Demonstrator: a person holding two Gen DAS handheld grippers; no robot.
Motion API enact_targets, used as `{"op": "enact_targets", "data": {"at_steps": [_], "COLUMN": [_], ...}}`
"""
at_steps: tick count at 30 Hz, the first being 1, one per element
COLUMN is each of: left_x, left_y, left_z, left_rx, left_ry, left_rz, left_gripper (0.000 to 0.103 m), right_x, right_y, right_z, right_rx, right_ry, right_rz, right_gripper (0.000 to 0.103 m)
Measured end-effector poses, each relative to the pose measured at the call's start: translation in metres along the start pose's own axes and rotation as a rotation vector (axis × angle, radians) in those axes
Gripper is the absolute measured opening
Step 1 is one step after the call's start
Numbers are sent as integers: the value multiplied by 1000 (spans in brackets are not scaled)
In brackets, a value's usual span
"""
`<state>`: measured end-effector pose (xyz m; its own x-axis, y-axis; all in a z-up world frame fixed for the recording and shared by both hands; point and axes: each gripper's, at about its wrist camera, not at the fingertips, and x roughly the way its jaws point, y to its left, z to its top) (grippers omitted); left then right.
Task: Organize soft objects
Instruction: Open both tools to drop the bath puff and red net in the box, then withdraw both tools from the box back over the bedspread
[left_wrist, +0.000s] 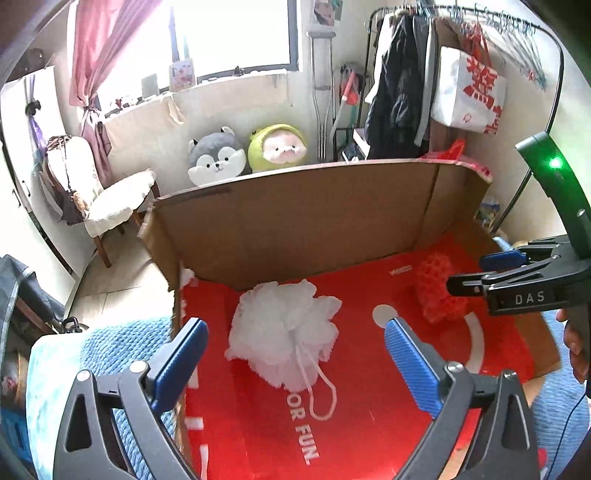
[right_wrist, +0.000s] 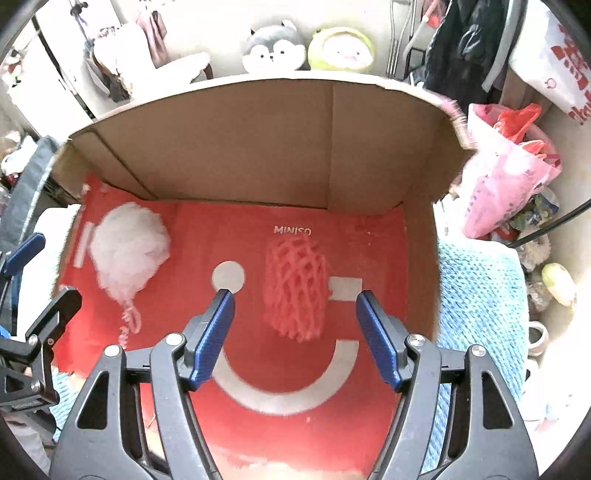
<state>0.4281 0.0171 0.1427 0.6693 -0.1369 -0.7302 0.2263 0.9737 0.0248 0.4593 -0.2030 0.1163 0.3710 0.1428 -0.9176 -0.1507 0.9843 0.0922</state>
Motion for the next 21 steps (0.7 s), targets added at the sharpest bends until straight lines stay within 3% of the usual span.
{"op": "enact_targets", "data": {"at_steps": [11,13,18,21], "left_x": [-102,-126,-181,-211], "left_y": [-4,-8,-17,-22], "left_z": [-28,-39,-73,-98], "left_rx": [-46,-44,-45,-51], "left_ry": [-145,-184,-276,-328], "left_rz": [-32,-39,-37,-52], "left_gripper": [103,103,103,103], "right_x": [-111,-135,-182,-208], "right_y": [7,10,22,30], "right_z": [-48,-67,-119,-157], "right_rx": [-54,-70,-115,-164], "right_ry": [-209,-262,-361,-436], "right_rz": [41,44,74,64], "right_gripper": [79,86,86,94]}}
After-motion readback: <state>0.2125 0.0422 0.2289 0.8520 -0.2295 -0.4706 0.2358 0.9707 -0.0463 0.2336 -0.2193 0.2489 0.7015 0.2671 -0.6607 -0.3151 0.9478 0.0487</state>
